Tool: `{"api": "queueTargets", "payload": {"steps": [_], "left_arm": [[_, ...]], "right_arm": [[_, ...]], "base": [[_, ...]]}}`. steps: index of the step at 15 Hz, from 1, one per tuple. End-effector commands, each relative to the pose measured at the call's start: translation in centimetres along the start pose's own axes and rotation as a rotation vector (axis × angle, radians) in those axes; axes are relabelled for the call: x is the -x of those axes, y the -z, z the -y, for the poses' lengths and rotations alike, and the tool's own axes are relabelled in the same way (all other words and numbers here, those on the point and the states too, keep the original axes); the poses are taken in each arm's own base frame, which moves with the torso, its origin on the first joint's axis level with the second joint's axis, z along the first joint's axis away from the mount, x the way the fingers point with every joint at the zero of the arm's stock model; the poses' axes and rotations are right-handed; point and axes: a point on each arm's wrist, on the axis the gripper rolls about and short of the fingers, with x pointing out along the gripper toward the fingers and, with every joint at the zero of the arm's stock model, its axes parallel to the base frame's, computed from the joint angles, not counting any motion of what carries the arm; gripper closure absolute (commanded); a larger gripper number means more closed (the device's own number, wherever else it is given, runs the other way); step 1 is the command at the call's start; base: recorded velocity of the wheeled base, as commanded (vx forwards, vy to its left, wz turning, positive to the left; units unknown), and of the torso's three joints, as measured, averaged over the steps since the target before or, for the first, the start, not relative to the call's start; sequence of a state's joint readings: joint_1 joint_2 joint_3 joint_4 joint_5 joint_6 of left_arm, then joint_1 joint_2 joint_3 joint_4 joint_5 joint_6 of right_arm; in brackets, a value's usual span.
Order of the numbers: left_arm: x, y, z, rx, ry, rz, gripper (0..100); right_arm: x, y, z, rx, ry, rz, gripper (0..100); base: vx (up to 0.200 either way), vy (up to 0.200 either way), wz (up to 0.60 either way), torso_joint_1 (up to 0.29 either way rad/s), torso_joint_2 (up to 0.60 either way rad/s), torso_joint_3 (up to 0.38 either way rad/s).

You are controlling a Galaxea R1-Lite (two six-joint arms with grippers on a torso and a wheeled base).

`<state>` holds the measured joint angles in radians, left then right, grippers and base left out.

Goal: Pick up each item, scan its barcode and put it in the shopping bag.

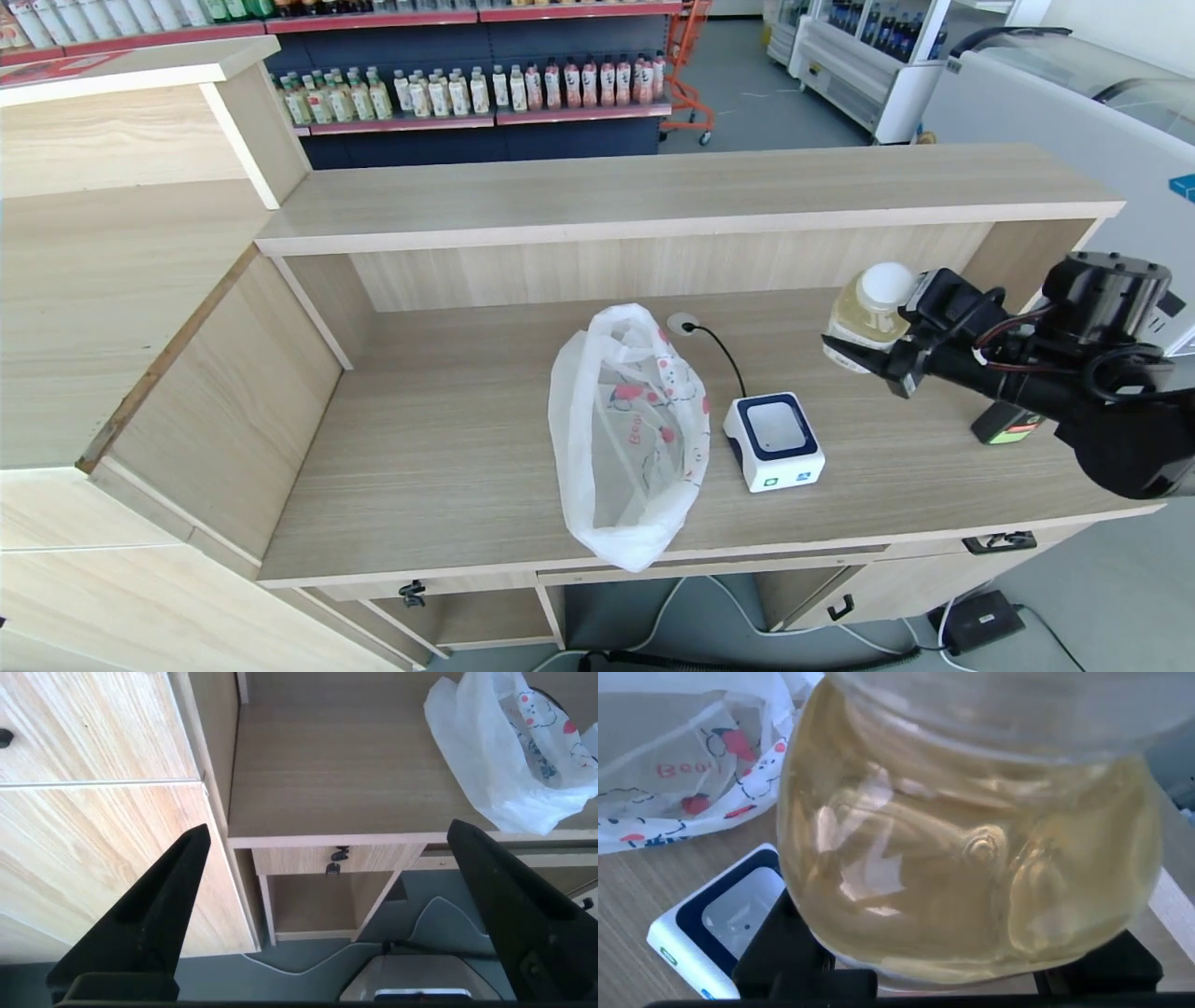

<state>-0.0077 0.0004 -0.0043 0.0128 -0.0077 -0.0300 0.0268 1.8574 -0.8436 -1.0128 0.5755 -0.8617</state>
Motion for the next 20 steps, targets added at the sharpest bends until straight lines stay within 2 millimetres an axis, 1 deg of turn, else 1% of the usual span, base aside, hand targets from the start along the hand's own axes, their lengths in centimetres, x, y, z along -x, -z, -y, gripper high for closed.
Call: {"api": "queueTargets", "payload": {"steps": [1,2,8,12,15,20], "left_arm": [[0.0,0.0,0.0,0.001,-0.002,0.000,0],[0.0,0.0,0.0,0.001,-0.001,0.001,0],[0.0,0.0,0.0,0.001,-0.002,0.000,0],[0.0,0.0,0.0,0.001,-0.002,0.000,0],[0.0,0.0,0.0,0.001,-0.001,0.001,0],[0.0,0.0,0.0,0.001,-0.002,0.000,0]], "right_arm": [[-0.6,0.4,-0.3,0.014,-0.010,-0.001,100],[-0.7,0.2,-0.5,0.026,-0.023,0.011,100],[-1.1,1.2,-1.9,0.164,-0.098,0.047,100],[-1.5,1.9,-3.4,0.206,-0.160,0.080,100],[-1.5,2.8,-5.0,0.234,-0.207,0.113,100],[-1.6,3.0,-5.6,0.251,-0.223,0.111,100]], "base": [[0.000,0.000,0.00,0.000,0.00,0.000],[0.000,0.000,0.00,0.000,0.00,0.000],[0.000,0.000,0.00,0.000,0.00,0.000],[0.000,0.000,0.00,0.000,0.00,0.000],[0.000,0.000,0.00,0.000,0.00,0.000],[0.000,0.000,0.00,0.000,0.00,0.000]]}}
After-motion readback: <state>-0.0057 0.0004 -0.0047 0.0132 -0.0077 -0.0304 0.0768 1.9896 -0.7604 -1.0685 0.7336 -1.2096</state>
